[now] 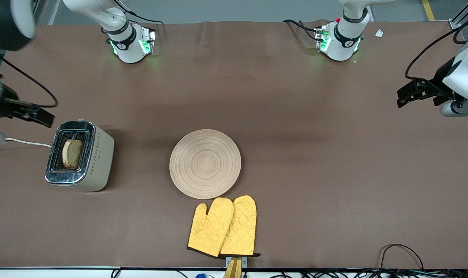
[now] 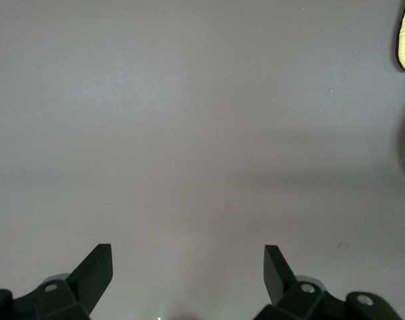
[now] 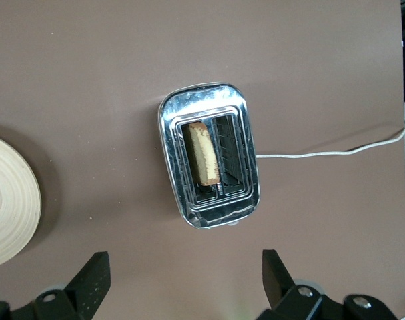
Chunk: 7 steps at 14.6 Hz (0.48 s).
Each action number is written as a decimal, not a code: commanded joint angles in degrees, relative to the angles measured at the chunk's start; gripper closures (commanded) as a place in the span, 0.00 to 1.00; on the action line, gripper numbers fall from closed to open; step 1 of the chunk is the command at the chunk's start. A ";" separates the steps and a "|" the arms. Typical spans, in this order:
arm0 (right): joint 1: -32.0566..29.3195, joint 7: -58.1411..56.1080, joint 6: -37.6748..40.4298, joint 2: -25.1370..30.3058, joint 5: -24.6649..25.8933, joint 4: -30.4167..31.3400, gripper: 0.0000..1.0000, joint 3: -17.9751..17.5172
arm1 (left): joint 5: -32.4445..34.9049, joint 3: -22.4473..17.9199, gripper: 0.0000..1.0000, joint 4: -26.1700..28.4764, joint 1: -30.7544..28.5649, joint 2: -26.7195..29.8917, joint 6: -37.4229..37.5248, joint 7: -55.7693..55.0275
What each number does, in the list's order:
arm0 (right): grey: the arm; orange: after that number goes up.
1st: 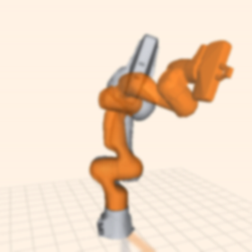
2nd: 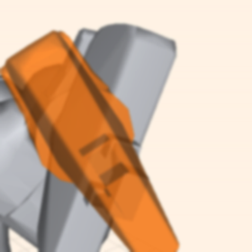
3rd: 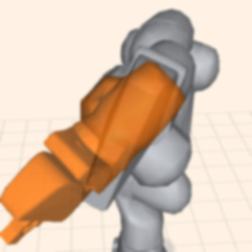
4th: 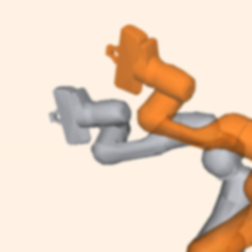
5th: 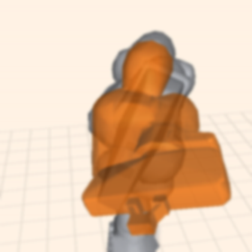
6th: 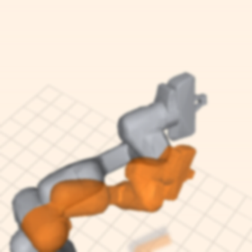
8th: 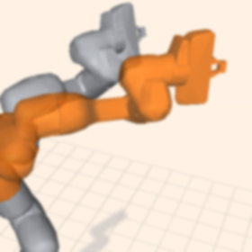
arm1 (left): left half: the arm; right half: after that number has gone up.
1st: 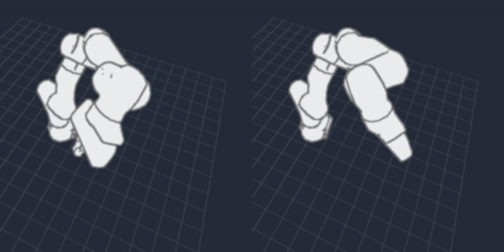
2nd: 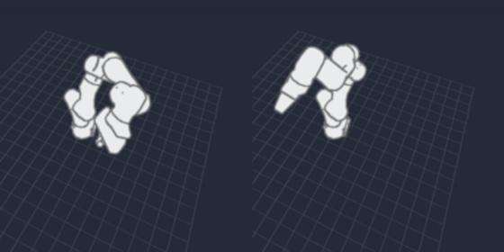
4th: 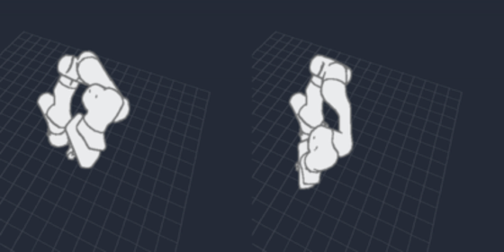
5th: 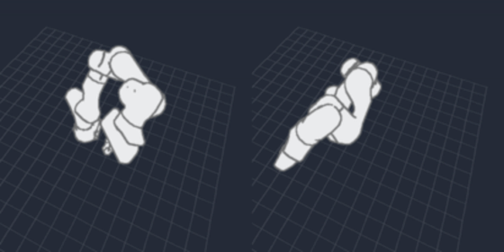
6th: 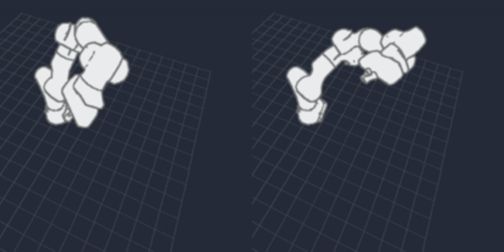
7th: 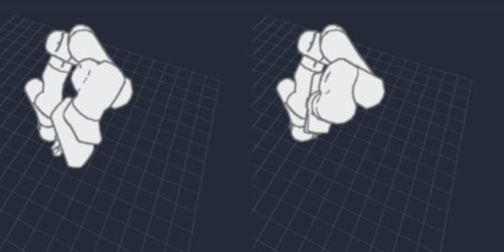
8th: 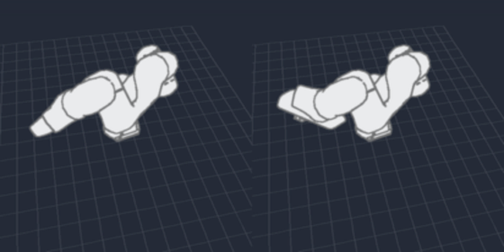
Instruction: Move plate and put bread in toaster
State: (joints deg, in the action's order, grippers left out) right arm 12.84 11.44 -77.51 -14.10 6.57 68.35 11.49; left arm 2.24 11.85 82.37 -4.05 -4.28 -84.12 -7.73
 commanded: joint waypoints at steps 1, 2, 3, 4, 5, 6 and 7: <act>-2.64 -3.87 -1.06 3.62 -3.05 4.58 0.00 -0.86 | 1.63 0.63 0.00 -0.81 0.00 0.06 0.97 0.88; -2.73 -4.23 -1.68 5.64 -3.05 6.95 0.00 -0.77 | 1.63 0.80 0.00 -0.81 0.09 0.06 0.97 0.88; -3.00 -4.58 -2.55 7.05 -3.06 8.71 0.00 -0.77 | 1.55 0.89 0.00 -0.81 0.35 0.06 0.97 0.79; -3.78 -6.76 -3.17 7.94 -3.14 9.77 0.00 -0.77 | 1.54 1.06 0.00 -0.81 0.70 0.06 0.97 0.97; -5.01 -10.00 -3.26 8.12 -3.14 10.22 0.00 -0.77 | 1.11 1.15 0.00 -0.81 0.79 0.15 1.06 1.05; -5.89 -11.42 -3.35 8.12 -3.14 10.22 0.00 -0.77 | 0.93 1.42 0.00 -0.81 0.71 0.15 1.06 1.05; -6.07 -11.96 -3.35 7.95 -3.23 10.31 0.00 -0.77 | 0.84 1.77 0.00 -0.81 0.44 0.15 1.06 1.05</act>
State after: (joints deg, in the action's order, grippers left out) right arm 8.68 2.13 -79.31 -8.63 4.71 75.01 11.53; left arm 2.52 12.96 82.36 -3.36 -4.27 -84.12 -7.68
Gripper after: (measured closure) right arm 0.000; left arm 0.000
